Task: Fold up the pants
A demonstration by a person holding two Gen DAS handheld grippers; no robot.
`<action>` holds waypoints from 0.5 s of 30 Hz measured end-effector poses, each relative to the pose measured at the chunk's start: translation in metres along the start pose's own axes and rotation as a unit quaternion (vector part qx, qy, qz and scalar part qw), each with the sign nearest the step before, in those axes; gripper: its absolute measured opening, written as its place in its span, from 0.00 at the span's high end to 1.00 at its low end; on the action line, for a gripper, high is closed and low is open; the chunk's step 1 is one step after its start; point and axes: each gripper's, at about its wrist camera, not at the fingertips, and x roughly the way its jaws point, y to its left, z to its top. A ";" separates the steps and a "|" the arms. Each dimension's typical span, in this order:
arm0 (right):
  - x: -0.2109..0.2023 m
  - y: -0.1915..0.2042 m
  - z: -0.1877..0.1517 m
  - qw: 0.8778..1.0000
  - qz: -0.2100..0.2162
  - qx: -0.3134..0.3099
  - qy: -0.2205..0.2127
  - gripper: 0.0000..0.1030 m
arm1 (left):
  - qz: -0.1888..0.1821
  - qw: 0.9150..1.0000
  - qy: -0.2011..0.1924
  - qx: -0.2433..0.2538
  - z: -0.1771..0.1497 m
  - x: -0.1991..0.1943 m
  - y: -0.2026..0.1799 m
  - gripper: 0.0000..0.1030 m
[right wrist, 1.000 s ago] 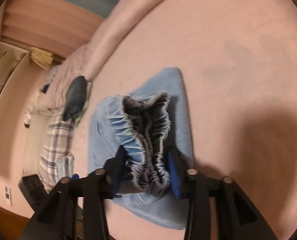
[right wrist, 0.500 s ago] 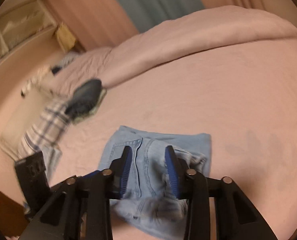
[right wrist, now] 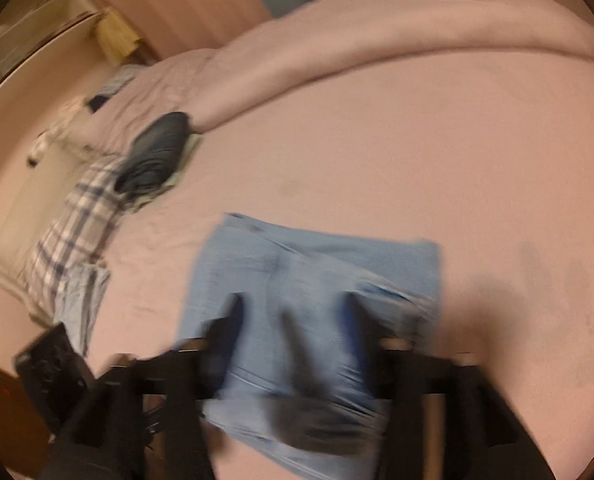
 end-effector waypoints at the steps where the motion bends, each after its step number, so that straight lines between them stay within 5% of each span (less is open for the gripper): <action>1: 0.009 0.010 0.007 1.000 0.009 -0.009 0.004 0.41 | 0.004 1.000 -0.001 -0.007 -0.001 -0.001 0.005 0.27; 3: 0.037 0.028 0.021 0.999 0.016 -0.017 0.023 0.41 | 0.017 1.000 0.005 -0.021 -0.003 -0.001 0.015 0.27; 7: 0.095 0.051 0.049 0.997 0.014 -0.028 0.072 0.41 | -0.026 0.997 0.017 -0.073 -0.005 0.008 0.031 0.30; 10: 0.122 0.055 0.069 0.994 -0.001 -0.047 0.098 0.41 | -0.062 0.994 0.021 -0.088 -0.010 0.008 0.035 0.49; 13: 0.155 0.055 0.081 0.988 -0.005 -0.043 0.149 0.41 | -0.070 0.992 0.023 -0.107 -0.016 0.008 0.040 0.57; 15: 0.173 0.057 0.079 0.982 -0.009 -0.046 0.184 0.59 | -0.082 0.989 0.023 -0.122 -0.019 0.007 0.044 0.62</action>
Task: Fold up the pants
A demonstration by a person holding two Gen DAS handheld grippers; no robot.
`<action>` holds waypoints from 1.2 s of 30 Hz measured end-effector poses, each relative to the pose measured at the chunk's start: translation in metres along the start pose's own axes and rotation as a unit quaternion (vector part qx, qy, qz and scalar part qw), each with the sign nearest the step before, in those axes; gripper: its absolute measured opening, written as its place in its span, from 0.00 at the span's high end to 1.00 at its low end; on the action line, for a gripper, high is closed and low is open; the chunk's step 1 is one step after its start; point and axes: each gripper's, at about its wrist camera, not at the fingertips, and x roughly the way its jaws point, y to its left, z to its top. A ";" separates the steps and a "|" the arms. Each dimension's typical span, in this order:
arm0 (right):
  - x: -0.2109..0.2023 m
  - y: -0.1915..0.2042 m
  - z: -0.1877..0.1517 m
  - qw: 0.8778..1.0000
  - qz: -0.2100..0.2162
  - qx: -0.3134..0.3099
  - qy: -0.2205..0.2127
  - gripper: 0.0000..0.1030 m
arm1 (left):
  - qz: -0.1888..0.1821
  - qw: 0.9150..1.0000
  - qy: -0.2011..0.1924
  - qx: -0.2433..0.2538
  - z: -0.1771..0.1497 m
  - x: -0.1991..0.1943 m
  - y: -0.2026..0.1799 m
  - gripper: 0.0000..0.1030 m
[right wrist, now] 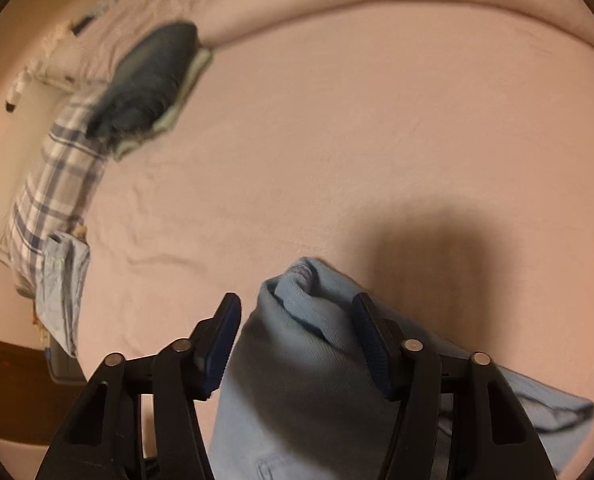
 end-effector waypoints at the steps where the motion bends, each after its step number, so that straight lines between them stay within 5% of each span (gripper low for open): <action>1: 0.006 0.005 0.000 1.000 -0.012 -0.016 0.013 0.71 | -0.001 1.000 0.001 -0.001 -0.002 0.000 0.001 0.64; 5: 0.001 0.029 -0.002 0.994 -0.075 -0.075 0.001 0.90 | 0.009 1.000 -0.001 0.013 -0.011 -0.004 -0.004 0.66; 9: 0.003 0.025 0.004 0.989 -0.128 -0.068 -0.029 0.97 | 0.010 1.000 -0.001 0.004 -0.021 -0.009 -0.004 0.66; 11: 0.006 0.019 0.003 0.991 -0.113 -0.063 -0.025 0.96 | 0.009 1.000 0.001 0.002 -0.019 -0.016 -0.001 0.65; 14: -0.024 0.010 0.000 0.992 -0.087 -0.042 -0.080 0.96 | 0.006 1.000 0.005 -0.002 -0.013 -0.021 -0.004 0.59; 16: -0.063 -0.008 -0.002 0.992 -0.034 0.005 -0.118 0.93 | -0.003 1.000 0.007 -0.011 -0.014 -0.029 0.000 0.47; 19: -0.113 -0.019 -0.025 0.988 0.008 0.005 -0.152 0.60 | 0.011 1.000 -0.008 -0.013 -0.019 -0.045 -0.001 0.38; 20: -0.132 -0.020 -0.043 0.986 0.004 -0.009 -0.166 0.58 | 0.016 1.000 -0.012 -0.013 -0.019 -0.048 -0.002 0.37; 26: -0.163 -0.021 -0.139 0.983 -0.005 -0.073 -0.168 0.58 | 0.044 0.999 -0.014 -0.003 -0.006 -0.040 -0.007 0.36; 32: -0.108 -0.021 -0.221 0.984 -0.044 -0.135 -0.105 0.62 | 0.082 0.996 0.010 0.016 0.008 -0.011 -0.013 0.33; 36: -0.117 -0.032 -0.230 0.982 -0.009 -0.102 -0.160 0.55 | 0.093 0.995 0.018 0.004 0.007 -0.010 -0.012 0.25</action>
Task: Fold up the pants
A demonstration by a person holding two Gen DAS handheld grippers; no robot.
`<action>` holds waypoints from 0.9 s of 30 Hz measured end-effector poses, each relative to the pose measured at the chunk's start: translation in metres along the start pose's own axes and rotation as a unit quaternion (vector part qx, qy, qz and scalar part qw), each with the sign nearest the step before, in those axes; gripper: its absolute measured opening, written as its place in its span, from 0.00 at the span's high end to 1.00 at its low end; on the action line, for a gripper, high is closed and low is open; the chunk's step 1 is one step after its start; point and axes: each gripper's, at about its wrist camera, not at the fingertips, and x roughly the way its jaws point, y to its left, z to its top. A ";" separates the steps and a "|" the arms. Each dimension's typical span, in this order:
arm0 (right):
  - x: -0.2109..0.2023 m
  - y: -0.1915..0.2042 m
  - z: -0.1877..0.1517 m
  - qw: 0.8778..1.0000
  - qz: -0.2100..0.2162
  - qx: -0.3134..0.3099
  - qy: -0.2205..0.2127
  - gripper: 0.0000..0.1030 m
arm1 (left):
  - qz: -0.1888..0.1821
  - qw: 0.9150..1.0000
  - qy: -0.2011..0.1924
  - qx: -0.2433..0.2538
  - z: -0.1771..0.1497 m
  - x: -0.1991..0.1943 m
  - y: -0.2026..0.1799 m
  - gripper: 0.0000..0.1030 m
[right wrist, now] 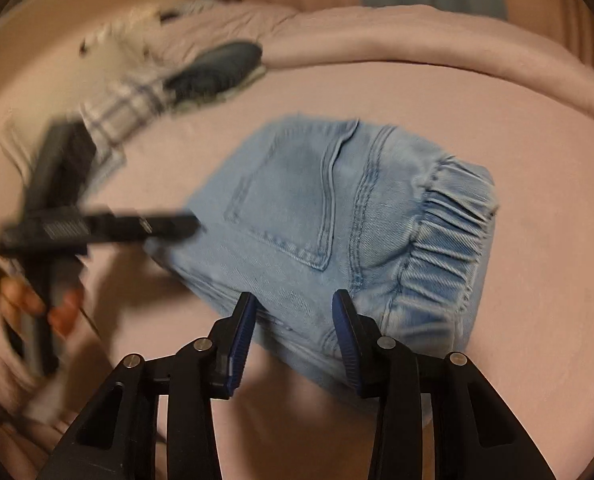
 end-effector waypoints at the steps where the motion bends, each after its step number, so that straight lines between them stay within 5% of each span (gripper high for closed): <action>1: -0.009 -0.006 0.003 0.999 0.033 0.031 -0.010 0.46 | -0.002 1.000 -0.001 -0.003 -0.001 -0.005 0.001 0.20; 5: -0.042 -0.031 -0.001 0.984 0.114 0.121 -0.065 0.39 | -0.004 1.000 -0.016 -0.015 -0.002 -0.014 -0.002 0.09; 9: -0.063 -0.077 -0.019 0.961 0.110 0.231 -0.107 0.32 | -0.014 0.998 -0.031 -0.049 0.001 -0.021 0.012 0.01; 14: -0.050 -0.121 -0.044 0.929 0.130 0.334 -0.095 0.28 | -0.034 0.997 -0.009 -0.072 0.014 -0.008 0.010 0.01; 16: -0.040 -0.120 -0.042 0.930 0.131 0.334 -0.078 0.18 | -0.035 0.997 -0.001 -0.070 0.017 -0.003 0.009 0.01; 27: -0.008 -0.121 -0.016 0.939 0.120 0.320 -0.036 0.17 | -0.057 0.997 0.018 -0.052 0.029 0.014 -0.003 0.01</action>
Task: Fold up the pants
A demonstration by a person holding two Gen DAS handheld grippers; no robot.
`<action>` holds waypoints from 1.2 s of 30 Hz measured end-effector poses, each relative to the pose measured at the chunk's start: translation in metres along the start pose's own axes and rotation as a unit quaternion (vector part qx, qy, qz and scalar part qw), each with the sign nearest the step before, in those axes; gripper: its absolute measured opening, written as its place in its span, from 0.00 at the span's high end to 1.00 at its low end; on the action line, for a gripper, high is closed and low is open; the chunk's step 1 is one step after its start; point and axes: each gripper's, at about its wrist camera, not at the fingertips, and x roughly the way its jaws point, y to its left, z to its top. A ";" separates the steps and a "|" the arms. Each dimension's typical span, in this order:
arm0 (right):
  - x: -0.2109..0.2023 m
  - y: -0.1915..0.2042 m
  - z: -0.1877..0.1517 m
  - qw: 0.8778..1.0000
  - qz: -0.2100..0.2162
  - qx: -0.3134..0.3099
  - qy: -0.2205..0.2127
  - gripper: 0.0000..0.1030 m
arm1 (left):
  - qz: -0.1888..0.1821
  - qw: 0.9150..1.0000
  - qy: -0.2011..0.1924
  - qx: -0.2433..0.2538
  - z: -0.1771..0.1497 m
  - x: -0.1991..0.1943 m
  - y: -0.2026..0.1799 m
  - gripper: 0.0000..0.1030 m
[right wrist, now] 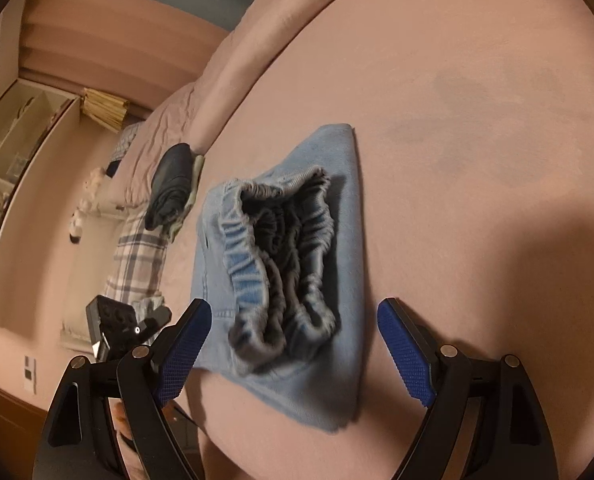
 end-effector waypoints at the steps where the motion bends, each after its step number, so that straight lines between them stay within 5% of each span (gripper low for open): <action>1: 0.002 -0.001 0.002 1.000 0.000 0.001 0.002 0.17 | 0.000 1.000 0.002 0.002 0.001 0.003 -0.001 0.01; 11: 0.014 0.005 0.006 1.000 -0.007 -0.023 0.003 0.13 | -0.017 0.999 0.019 0.022 0.009 0.031 -0.021 0.01; 36: 0.018 0.020 -0.006 0.996 -0.049 -0.077 -0.011 0.12 | 0.036 0.997 0.024 0.066 0.006 0.044 -0.029 0.02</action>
